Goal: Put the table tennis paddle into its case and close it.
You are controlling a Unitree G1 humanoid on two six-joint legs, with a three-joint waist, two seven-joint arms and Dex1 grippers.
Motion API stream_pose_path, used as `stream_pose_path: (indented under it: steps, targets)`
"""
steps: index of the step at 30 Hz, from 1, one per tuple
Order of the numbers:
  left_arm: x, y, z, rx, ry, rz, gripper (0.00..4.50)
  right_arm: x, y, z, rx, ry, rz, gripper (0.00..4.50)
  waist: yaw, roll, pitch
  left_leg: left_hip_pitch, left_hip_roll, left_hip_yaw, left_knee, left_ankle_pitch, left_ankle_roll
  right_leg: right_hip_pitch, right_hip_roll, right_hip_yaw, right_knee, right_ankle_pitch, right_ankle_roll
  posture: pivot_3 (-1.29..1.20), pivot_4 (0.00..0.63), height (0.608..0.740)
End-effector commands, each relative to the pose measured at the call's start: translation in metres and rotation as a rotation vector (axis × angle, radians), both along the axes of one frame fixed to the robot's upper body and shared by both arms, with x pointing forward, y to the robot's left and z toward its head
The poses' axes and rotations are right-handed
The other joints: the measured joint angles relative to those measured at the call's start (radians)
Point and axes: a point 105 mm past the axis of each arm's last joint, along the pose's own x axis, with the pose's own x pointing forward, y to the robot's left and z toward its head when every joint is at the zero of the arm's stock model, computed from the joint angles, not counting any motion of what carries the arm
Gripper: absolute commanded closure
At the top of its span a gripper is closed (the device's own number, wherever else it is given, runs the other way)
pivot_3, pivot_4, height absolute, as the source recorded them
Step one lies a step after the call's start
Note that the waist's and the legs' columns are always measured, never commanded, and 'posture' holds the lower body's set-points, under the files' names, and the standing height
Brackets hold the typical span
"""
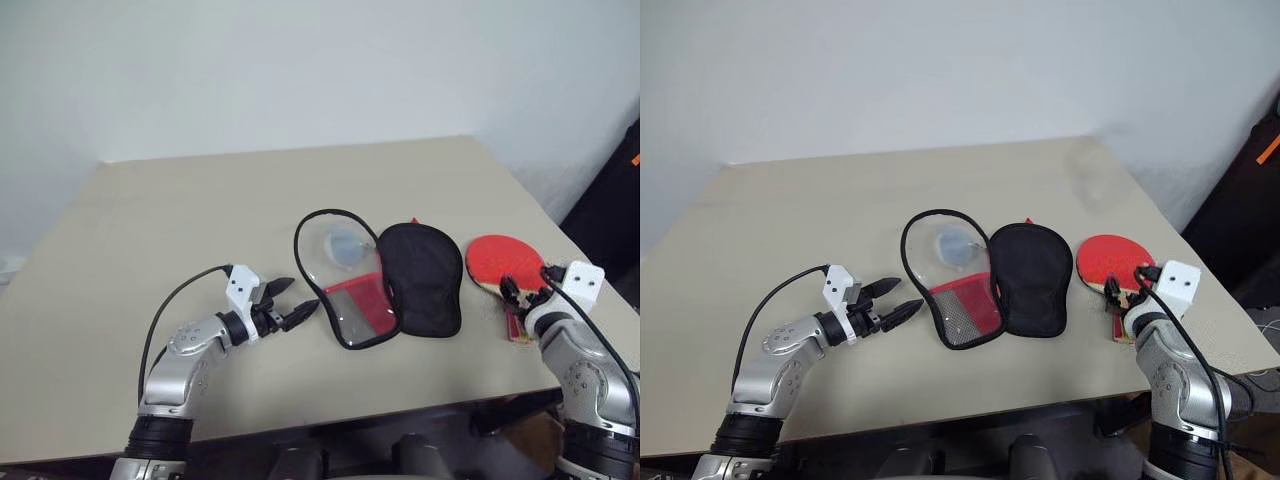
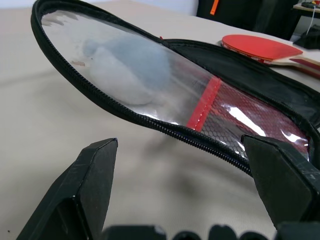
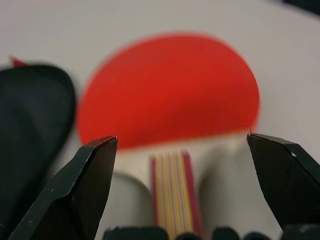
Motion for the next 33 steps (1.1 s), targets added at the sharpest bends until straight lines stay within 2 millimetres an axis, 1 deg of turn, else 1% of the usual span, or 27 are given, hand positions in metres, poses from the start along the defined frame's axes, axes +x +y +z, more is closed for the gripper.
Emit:
stream_pose_path:
  steps: [1, 7, 11, 14, 16, 19, 21, 22, 23, 24, 25, 27, 29, 31, 33]
  targets:
    - [-0.002, -0.004, 0.004, 0.016, -0.018, -0.037, 0.27, -0.002, 0.005, 0.013, 0.022, -0.008, 0.034, 0.03, 0.001, 0.000, 0.000, 0.000, 0.000, 0.000, 0.000, 0.000, 0.000, 0.000, 0.000, 0.000, 0.000, 0.000, 0.000, 0.00, 0.000, 0.740]
    - [-0.001, -0.003, 0.006, 0.013, -0.033, -0.021, 0.27, -0.005, 0.011, -0.008, -0.012, 0.118, 0.082, 0.03, 0.001, -0.001, 0.000, 0.000, 0.000, 0.000, 0.000, 0.000, 0.000, 0.000, 0.000, 0.000, 0.000, 0.000, 0.000, 0.00, 0.000, 0.740]
    - [-0.004, -0.001, 0.002, 0.011, -0.025, -0.009, 0.27, -0.006, 0.010, -0.013, -0.033, 0.162, 0.088, 0.03, 0.001, -0.002, -0.001, 0.000, 0.000, 0.000, 0.000, 0.000, 0.000, 0.001, 0.000, 0.000, 0.000, 0.000, 0.000, 0.00, 0.000, 0.740]
    - [-0.006, -0.002, 0.001, 0.010, -0.023, -0.009, 0.27, -0.006, 0.004, -0.021, -0.063, 0.217, 0.063, 0.61, 0.001, -0.005, -0.002, 0.000, 0.000, 0.000, 0.000, 0.000, 0.000, 0.001, 0.000, 0.000, 0.000, 0.000, 0.000, 0.00, 0.000, 0.740]
    - [-0.007, -0.002, 0.001, 0.005, -0.024, -0.005, 0.27, -0.006, -0.002, -0.027, -0.083, 0.250, 0.044, 1.31, 0.002, -0.009, -0.004, 0.001, 0.000, 0.000, 0.001, 0.000, 0.000, 0.001, 0.000, 0.000, 0.000, 0.000, 0.000, 0.00, 0.000, 0.740]
    - [-0.005, -0.001, 0.003, 0.005, -0.029, 0.004, 0.27, -0.004, -0.001, -0.027, -0.081, 0.248, 0.048, 2.36, 0.004, -0.016, -0.009, 0.002, 0.000, 0.000, 0.001, 0.000, 0.000, 0.002, 0.000, -0.001, -0.001, 0.000, 0.000, 0.00, 0.000, 0.740]
    - [-0.004, 0.000, 0.004, 0.008, -0.030, 0.004, 0.27, -0.004, -0.002, -0.027, -0.084, 0.257, 0.043, 2.94, 0.003, -0.021, -0.012, 0.002, 0.000, 0.000, 0.001, 0.000, 0.000, 0.003, 0.000, -0.001, -0.001, 0.000, 0.000, 0.00, 0.000, 0.740]
    - [-0.004, 0.000, 0.004, 0.010, -0.030, 0.004, 0.27, -0.005, -0.002, -0.029, -0.085, 0.267, 0.038, 3.16, 0.003, -0.022, -0.012, 0.002, 0.000, 0.000, 0.002, 0.000, 0.000, 0.003, 0.000, 0.000, -0.001, 0.000, 0.000, 0.00, 0.000, 0.740]
    - [-0.004, 0.001, 0.004, 0.010, -0.030, 0.005, 0.27, -0.005, -0.003, -0.029, -0.087, 0.269, 0.033, 3.26, 0.003, -0.022, -0.013, 0.002, 0.000, 0.000, 0.002, 0.000, 0.000, 0.003, 0.000, 0.000, -0.001, 0.000, 0.000, 0.00, 0.000, 0.740]
    - [-0.003, 0.001, 0.005, 0.010, -0.030, 0.006, 0.27, -0.004, -0.003, -0.029, -0.086, 0.260, 0.031, 3.26, 0.004, -0.023, -0.013, 0.002, 0.000, 0.000, 0.002, 0.000, 0.000, 0.003, 0.000, 0.000, -0.001, 0.000, 0.000, 0.00, 0.000, 0.740]
    - [-0.003, 0.001, 0.005, 0.010, -0.029, 0.006, 0.27, -0.004, -0.002, -0.027, -0.081, 0.246, 0.032, 3.26, 0.004, -0.024, -0.014, 0.002, 0.000, 0.000, 0.002, 0.000, 0.000, 0.003, 0.000, -0.001, -0.001, 0.000, 0.000, 0.00, 0.000, 0.740]
    - [-0.004, 0.001, 0.004, 0.012, -0.026, 0.002, 0.27, 0.000, 0.002, -0.016, -0.042, 0.177, 0.029, 3.26, 0.004, -0.024, -0.014, 0.002, 0.000, 0.000, 0.002, 0.000, 0.000, 0.003, 0.000, 0.000, -0.001, 0.000, 0.000, 0.00, 0.000, 0.740]
    - [-0.004, 0.001, 0.004, 0.013, -0.025, -0.002, 0.27, 0.005, 0.005, 0.001, -0.003, 0.083, 0.023, 3.26, 0.003, -0.023, -0.013, 0.002, 0.001, 0.000, 0.002, 0.000, 0.000, 0.003, 0.000, -0.001, -0.001, 0.000, 0.000, 0.00, 0.000, 0.740]
    - [-0.004, 0.000, 0.004, 0.013, -0.023, -0.004, 0.27, 0.011, 0.013, 0.022, 0.012, -0.024, 0.047, 3.26, 0.001, -0.019, -0.012, 0.001, 0.001, 0.000, 0.002, 0.000, 0.000, 0.002, 0.000, 0.000, -0.001, 0.000, 0.000, 0.00, 0.000, 0.740]
    - [-0.004, 0.000, 0.004, 0.015, -0.021, -0.009, 0.27, 0.013, 0.022, 0.036, 0.025, -0.075, 0.065, 3.26, -0.003, -0.012, -0.009, 0.000, 0.001, 0.000, 0.002, 0.000, 0.000, 0.000, 0.000, 0.000, 0.000, 0.000, 0.001, 0.00, 0.000, 0.740]
